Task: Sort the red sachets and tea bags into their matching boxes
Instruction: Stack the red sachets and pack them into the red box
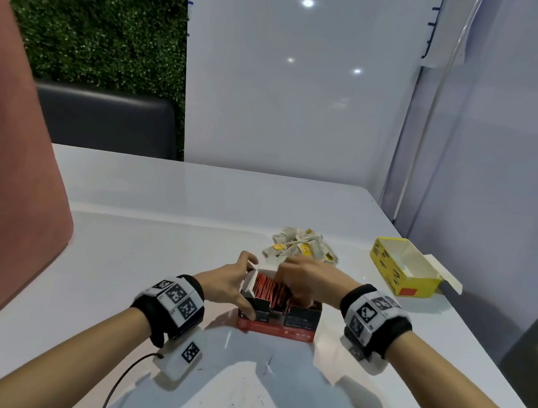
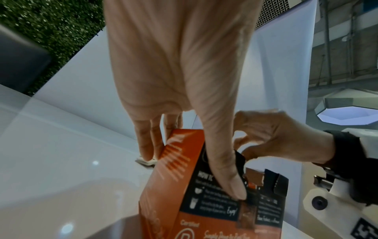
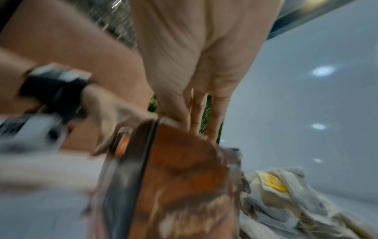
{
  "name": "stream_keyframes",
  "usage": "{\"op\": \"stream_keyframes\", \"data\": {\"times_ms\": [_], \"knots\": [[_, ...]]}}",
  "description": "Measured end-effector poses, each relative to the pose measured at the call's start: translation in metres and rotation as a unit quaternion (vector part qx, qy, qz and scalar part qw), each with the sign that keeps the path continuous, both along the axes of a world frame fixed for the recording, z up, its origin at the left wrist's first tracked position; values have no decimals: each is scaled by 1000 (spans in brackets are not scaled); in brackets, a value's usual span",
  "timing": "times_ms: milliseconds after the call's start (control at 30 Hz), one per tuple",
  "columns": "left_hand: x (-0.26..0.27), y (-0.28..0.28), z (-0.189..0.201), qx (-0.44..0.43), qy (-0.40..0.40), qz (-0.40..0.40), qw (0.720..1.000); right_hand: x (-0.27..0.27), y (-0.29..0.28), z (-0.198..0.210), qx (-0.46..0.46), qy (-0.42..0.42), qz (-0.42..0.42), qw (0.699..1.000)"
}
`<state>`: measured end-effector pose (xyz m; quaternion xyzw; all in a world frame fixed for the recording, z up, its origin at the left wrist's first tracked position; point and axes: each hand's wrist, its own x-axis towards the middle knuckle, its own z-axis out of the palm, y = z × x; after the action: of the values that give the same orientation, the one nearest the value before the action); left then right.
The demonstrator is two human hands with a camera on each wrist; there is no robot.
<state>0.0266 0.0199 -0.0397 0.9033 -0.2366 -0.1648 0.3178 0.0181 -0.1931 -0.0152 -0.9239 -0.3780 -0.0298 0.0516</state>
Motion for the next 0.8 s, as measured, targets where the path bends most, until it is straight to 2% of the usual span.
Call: {"op": "stream_keyframes", "data": {"times_ms": [67,167,233,300,333,400,467,533,600,667,733,800], "knots": [[-3,11,-1,-7,3,10,1000,3,-5,1,113,8,-75,991],[-8,28,-3,-16,-7,19,1000,5,-14,-7,269,48,-207,940],[-12,37,-4,-23,-8,29,999,5,-14,-13,328,204,-279,879],[-16,43,-6,-35,-7,37,999,5,-5,-17,383,398,-289,782],[-18,45,-6,-41,-5,39,998,7,0,-17,406,448,-281,745],[-22,49,-7,-48,3,40,998,13,10,-18,463,461,-279,703],[-24,53,-9,-51,15,39,998,18,18,-17,526,428,-278,680],[-25,56,-9,-55,20,45,997,18,22,-9,571,386,-257,678],[-26,57,-9,-60,25,55,996,11,22,-1,583,332,-216,709],[-26,57,-9,-67,27,61,996,0,20,7,541,268,-161,781],[-28,57,-9,-70,30,57,995,-12,17,8,457,226,-111,853],[-29,57,-8,-66,26,44,997,-21,15,1,385,206,-95,895]]}}
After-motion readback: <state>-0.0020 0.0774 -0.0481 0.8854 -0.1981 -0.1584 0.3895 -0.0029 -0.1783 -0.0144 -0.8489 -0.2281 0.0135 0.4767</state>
